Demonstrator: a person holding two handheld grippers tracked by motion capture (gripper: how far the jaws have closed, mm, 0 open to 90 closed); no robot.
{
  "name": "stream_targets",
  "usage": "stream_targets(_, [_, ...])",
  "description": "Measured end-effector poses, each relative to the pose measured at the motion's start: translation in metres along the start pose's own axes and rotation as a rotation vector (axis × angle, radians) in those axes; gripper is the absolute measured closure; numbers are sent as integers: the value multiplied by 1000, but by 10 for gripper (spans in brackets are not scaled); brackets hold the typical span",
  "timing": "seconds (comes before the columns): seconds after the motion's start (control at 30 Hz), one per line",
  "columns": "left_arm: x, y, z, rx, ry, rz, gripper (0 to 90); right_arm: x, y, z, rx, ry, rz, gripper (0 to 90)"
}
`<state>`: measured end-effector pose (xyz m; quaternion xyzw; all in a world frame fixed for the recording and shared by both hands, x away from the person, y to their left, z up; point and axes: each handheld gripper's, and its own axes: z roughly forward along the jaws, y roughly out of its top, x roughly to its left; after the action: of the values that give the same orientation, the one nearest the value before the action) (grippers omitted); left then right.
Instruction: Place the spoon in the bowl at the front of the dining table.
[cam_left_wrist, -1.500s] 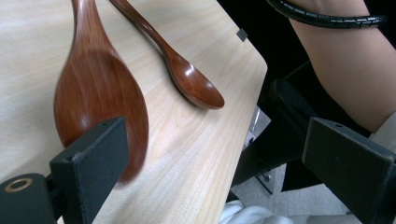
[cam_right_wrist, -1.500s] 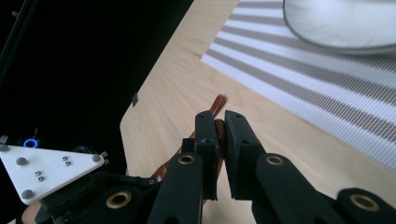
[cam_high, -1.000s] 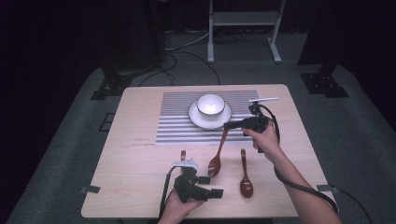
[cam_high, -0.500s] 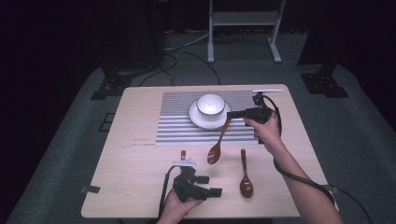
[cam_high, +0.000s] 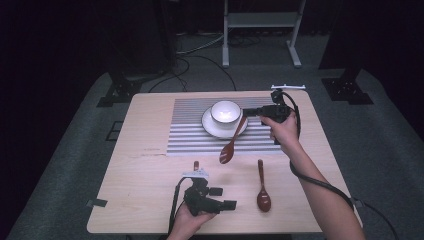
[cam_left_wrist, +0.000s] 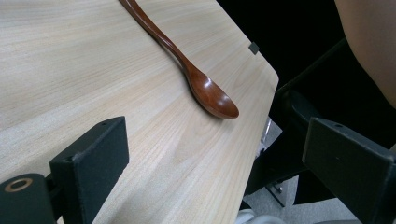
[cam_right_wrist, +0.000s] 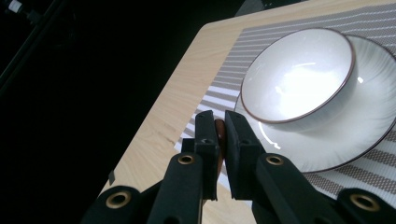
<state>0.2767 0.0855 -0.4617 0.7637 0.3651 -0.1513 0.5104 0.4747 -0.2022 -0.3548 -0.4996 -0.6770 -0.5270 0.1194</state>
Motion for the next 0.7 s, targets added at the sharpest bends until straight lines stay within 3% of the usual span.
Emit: stream_targets(0.7, [0,0,-2,-4,-2,6,60,3,43,1,-153,-105,55,837])
